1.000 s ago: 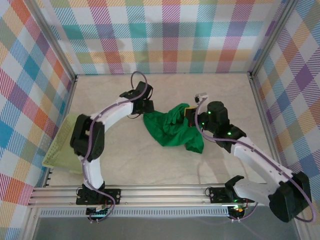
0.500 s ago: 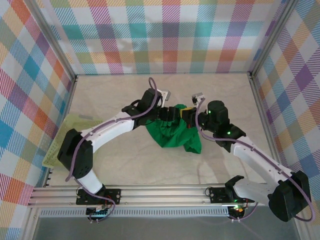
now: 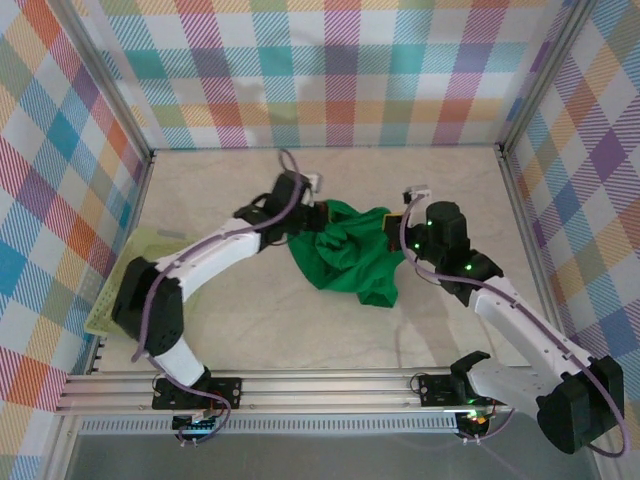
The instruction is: Fold the inside-out t-shirt
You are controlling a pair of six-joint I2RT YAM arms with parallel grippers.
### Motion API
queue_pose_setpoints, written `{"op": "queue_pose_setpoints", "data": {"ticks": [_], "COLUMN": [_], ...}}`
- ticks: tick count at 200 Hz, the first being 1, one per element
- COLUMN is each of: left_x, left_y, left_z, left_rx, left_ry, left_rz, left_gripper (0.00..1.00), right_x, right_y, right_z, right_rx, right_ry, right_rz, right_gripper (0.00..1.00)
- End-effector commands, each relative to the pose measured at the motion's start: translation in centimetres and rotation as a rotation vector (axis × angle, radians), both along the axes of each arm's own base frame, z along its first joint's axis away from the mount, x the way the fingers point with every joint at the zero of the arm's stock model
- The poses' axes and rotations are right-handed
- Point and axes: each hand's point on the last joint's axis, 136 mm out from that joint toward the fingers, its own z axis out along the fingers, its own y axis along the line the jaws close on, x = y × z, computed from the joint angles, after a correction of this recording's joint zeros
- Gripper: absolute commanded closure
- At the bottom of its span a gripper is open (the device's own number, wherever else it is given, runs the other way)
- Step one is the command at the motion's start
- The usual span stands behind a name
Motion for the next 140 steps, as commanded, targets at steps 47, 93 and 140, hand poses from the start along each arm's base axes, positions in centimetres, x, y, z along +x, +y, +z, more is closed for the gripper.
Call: {"op": "queue_pose_setpoints", "data": {"ticks": [47,93,140], "left_x": [-4.9,-0.1,-1.0], "left_y": [0.9,3.1,5.3], "left_z": [16.4,0.2,2.7], "left_rx": [-0.219,-0.155,-0.25], "left_ry": [-0.395,0.051,-0.042], "left_rz": [-0.024,0.154,0.188], "left_gripper": [1.0,1.0,1.0], "right_x": [-1.7,2.1,2.4], "right_y": [-0.8,-2.1,-8.8], "right_z": [12.6,-3.9,-12.4], "right_rx": [0.16,0.068,0.247], "right_ry": [-0.333,0.144,0.498], "right_rz": [0.04,-0.164,-0.472], "right_gripper": [1.0,1.0,1.0]}}
